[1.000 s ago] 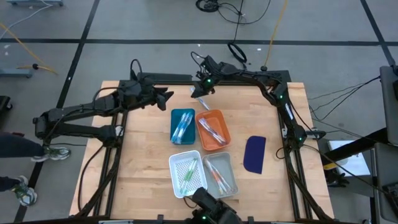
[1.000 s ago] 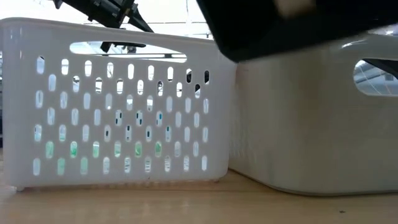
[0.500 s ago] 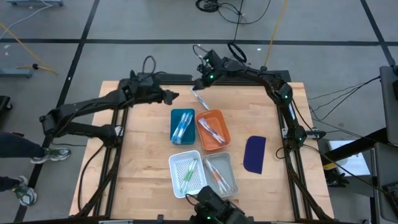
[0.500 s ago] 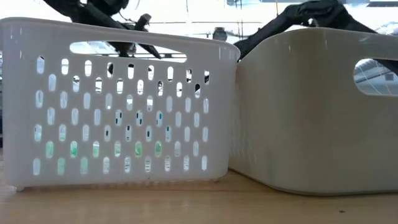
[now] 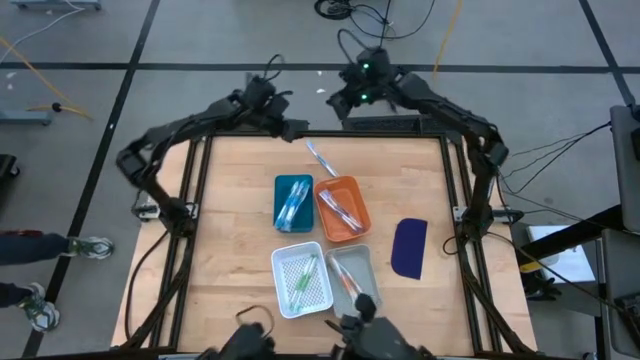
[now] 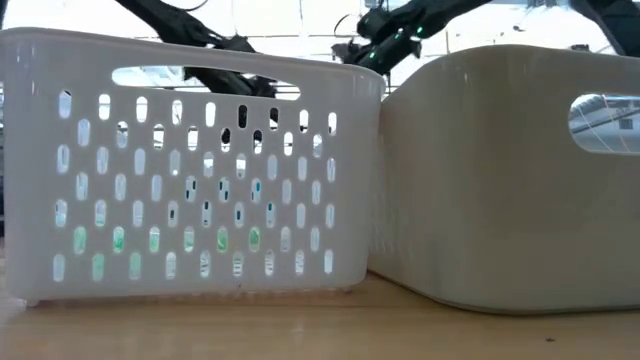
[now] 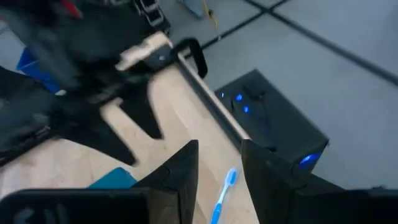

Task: Pick & Place Toothbrushes
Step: Adjust the blue toothbrush on the blue bin

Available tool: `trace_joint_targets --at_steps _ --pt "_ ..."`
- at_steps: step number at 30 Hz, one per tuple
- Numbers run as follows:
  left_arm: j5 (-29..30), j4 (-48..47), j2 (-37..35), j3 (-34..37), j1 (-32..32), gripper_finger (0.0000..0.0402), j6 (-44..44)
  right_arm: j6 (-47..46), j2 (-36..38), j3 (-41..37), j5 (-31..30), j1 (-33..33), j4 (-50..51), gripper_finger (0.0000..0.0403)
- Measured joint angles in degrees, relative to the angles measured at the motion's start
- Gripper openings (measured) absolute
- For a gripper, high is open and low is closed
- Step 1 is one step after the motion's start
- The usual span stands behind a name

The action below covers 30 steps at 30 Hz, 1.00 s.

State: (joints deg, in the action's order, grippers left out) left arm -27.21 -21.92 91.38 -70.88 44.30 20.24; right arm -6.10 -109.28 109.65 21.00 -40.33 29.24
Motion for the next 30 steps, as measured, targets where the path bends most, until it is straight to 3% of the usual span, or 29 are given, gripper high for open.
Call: trace_joint_targets --at_steps 5,13,16,22,30 --pt "-1.1 -11.0 10.6 -13.3 0.9 0.0223 -7.5 2.2 6.3 -4.0 0.0 -1.0 -1.9 0.0116" --pt "-1.9 -20.4 24.5 -30.4 0.7 0.0223 -15.7 -0.7 20.0 -23.2 -0.1 -2.8 -13.5 0.0116" --pt "-1.8 -24.3 29.1 -35.9 0.6 0.0223 -14.9 -2.9 25.3 -30.7 0.0 -2.8 -18.8 0.0116" --pt "-4.0 -32.7 38.8 -44.3 -0.1 0.0223 -3.8 -5.6 34.4 -41.7 -0.3 -2.8 -25.7 0.0116" --pt "1.6 -35.5 39.7 -47.6 -3.4 0.0223 -3.9 -7.4 42.1 -48.9 -5.9 -2.8 -28.2 0.0116"
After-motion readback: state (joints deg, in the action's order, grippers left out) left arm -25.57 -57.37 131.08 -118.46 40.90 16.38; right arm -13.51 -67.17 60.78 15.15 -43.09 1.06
